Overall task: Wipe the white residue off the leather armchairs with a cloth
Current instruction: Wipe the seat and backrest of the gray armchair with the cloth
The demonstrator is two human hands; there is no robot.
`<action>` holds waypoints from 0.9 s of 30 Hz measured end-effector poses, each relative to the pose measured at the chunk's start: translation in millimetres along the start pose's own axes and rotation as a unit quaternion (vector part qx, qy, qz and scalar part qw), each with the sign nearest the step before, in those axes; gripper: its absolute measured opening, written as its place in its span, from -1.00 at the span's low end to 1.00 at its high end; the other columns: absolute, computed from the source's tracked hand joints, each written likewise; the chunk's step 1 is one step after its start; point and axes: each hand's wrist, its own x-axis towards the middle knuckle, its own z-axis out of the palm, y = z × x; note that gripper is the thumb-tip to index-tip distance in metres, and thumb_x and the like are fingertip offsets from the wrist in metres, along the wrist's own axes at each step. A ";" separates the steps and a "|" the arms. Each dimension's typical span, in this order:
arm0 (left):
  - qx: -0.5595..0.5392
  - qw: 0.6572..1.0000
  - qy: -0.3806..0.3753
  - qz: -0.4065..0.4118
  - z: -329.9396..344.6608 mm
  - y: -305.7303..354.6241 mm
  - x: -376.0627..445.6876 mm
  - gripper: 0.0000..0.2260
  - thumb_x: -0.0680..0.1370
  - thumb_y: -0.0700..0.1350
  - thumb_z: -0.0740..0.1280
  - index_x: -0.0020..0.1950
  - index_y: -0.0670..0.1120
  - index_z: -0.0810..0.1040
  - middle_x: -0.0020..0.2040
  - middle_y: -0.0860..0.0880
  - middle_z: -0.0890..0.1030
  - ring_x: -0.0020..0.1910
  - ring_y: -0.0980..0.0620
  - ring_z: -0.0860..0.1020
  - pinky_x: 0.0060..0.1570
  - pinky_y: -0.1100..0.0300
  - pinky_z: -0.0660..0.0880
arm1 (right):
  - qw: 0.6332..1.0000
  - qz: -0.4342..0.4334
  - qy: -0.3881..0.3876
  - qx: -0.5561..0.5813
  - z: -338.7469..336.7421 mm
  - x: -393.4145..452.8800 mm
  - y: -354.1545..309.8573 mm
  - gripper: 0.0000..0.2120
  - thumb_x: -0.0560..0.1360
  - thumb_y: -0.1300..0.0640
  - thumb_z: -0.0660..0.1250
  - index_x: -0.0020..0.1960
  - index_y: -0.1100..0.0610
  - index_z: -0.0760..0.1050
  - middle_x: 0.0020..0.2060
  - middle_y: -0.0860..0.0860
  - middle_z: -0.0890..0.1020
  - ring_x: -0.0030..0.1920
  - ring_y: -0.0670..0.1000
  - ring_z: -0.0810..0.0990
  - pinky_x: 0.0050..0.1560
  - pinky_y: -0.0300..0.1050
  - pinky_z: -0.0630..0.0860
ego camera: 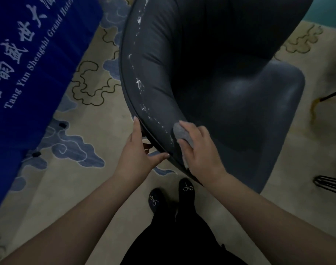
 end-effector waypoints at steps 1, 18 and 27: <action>-0.001 1.000 -0.003 -0.002 -0.7 0.5 -0.2 0.10 0.29 0.03 0.60 0.56 0.13 -0.14 0.31 0.03 0.44 0.01 0.16 0.58 0.06 0.15 0.57 | 1.000 0.007 0.004 0.001 -5.7 -11.6 6.4 -0.60 0.57 0.12 0.27 0.39 0.07 0.36 0.02 -0.01 0.39 -0.07 -0.07 0.44 -0.05 -0.25 0.42; -0.116 0.991 -0.034 -0.050 -15.2 -0.6 6.8 0.08 0.32 -0.14 0.59 0.53 0.30 -0.11 0.13 0.17 0.55 -0.08 0.19 0.66 0.01 0.01 0.61 | 0.991 -0.097 -0.086 0.043 -5.8 23.6 18.9 -0.54 0.53 0.09 0.33 0.41 0.01 0.34 0.05 -0.01 0.39 -0.01 -0.13 0.43 0.02 -0.41 0.36; -0.135 0.988 -0.049 -0.051 -15.3 -2.0 4.0 0.08 0.31 -0.09 0.60 0.52 0.33 -0.11 0.19 0.20 0.52 0.00 0.23 0.62 0.03 0.08 0.60 | 0.982 -0.185 -0.042 0.017 5.1 31.3 7.1 -0.48 0.51 0.02 0.32 0.44 -0.03 0.29 0.01 -0.03 0.42 -0.05 -0.06 0.45 -0.02 -0.31 0.44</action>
